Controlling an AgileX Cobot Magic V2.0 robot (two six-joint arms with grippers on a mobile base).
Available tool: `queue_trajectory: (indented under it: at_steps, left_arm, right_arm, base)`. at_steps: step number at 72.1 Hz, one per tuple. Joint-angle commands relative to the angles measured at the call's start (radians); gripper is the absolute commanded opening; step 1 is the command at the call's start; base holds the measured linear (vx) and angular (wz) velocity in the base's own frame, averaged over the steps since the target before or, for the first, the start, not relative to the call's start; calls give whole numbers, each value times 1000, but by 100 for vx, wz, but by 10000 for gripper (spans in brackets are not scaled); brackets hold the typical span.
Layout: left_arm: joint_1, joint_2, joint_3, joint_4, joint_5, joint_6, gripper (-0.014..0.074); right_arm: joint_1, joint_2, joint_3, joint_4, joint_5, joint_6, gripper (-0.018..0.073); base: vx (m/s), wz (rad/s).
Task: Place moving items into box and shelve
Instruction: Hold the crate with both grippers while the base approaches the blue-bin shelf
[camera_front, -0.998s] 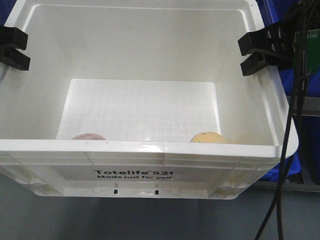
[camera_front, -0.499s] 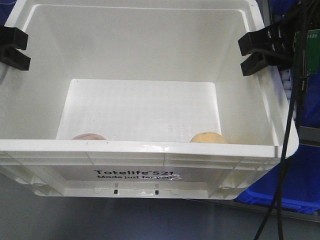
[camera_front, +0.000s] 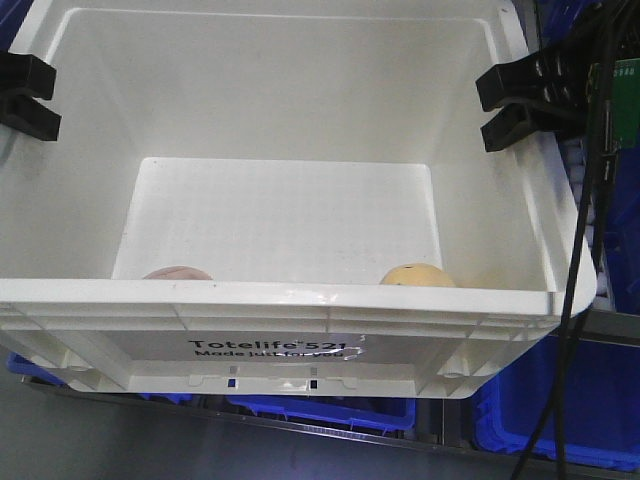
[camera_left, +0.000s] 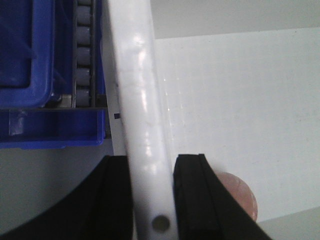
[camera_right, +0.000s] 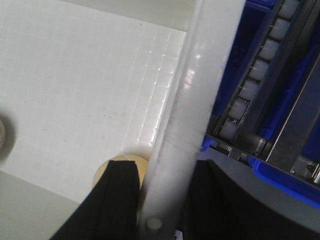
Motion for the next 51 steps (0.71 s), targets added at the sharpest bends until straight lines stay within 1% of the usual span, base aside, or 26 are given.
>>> queue_trajectory:
  at_steps: [1, 26, 51]
  left_arm:
    - [-1, -37, -50, -19, -107, 1, -17]
    - [-1, -37, -50, -19, -107, 1, -17]
    - [-1, -37, -50, -19, -107, 1, -17]
  right_arm:
    - [-1, -44, -41, 26, -23, -33, -12]
    - [-1, -44, -41, 26, -23, -33, -12]
    - [-1, -44, -41, 26, -23, -33, -12]
  base:
    - [18, -14]
    - [15, -18]
    - [9, -18]
